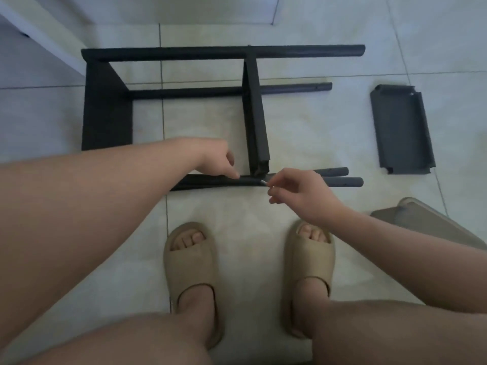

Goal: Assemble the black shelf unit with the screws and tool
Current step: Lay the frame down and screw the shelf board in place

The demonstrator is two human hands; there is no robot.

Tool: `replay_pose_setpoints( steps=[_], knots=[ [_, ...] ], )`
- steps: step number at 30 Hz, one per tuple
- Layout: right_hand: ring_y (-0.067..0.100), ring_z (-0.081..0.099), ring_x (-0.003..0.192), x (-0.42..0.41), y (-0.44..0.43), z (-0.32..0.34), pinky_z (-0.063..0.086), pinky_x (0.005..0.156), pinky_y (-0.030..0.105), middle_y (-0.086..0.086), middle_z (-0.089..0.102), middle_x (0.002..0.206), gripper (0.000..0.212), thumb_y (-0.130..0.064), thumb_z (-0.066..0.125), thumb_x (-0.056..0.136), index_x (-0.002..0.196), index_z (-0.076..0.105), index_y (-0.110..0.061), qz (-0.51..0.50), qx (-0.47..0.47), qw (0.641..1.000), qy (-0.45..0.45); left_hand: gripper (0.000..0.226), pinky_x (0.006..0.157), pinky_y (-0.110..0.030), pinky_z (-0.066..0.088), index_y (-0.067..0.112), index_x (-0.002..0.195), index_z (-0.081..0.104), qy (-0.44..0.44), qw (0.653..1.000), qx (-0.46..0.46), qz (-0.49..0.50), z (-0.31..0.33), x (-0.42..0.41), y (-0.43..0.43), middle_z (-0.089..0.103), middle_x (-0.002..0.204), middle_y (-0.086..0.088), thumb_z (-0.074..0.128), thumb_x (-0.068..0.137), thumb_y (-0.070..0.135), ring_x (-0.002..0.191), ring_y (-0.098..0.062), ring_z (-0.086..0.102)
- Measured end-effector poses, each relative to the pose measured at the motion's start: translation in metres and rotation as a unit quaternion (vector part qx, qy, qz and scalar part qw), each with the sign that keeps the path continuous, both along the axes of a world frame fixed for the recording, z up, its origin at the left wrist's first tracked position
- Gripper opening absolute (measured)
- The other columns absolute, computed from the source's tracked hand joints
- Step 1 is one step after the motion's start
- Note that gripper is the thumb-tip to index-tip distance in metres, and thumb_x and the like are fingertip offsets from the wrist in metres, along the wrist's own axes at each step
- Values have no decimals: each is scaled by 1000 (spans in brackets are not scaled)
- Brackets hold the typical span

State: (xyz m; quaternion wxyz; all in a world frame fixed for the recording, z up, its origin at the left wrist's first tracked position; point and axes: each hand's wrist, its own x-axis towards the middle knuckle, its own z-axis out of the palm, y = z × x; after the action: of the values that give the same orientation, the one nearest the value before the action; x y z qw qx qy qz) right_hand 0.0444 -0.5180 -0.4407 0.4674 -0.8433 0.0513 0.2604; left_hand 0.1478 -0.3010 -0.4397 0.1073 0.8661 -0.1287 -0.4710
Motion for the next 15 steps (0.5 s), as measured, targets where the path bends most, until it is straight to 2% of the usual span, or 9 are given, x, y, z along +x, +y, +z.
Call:
replay_pose_setpoints(
  steps=[2,8,12,15],
  knots=[
    [5,74,80,-8,0,-13,59,85,37,-3,76,83,12,-10,68,94,93,70,-22,-6,13,1000,-9,53,105,-41,46,23,134,60,10,999,-22,-21,-13,-6,-7,64,130,4,66,90,52,117,-20,59],
    [3,74,83,-17,-4,-41,60,81,34,-5,75,86,7,-10,69,94,94,66,-16,-9,45,998,-38,33,84,-40,54,27,116,65,-74,996,-54,-17,-41,-24,-15,68,104,3,70,88,44,94,-20,63],
    [3,73,80,-21,-1,-51,59,77,32,-7,75,83,5,-9,70,93,93,66,-11,10,51,996,-65,29,82,-42,54,33,116,61,-110,991,-71,16,-49,-38,-15,64,104,7,66,91,47,93,-18,61],
    [3,73,78,-28,1,-50,57,74,21,-9,74,82,8,-9,72,92,91,66,-14,-1,70,991,-111,25,80,-42,53,35,112,62,-135,984,-104,43,-43,-47,-14,61,100,12,63,91,49,90,-14,58]
  ],
)
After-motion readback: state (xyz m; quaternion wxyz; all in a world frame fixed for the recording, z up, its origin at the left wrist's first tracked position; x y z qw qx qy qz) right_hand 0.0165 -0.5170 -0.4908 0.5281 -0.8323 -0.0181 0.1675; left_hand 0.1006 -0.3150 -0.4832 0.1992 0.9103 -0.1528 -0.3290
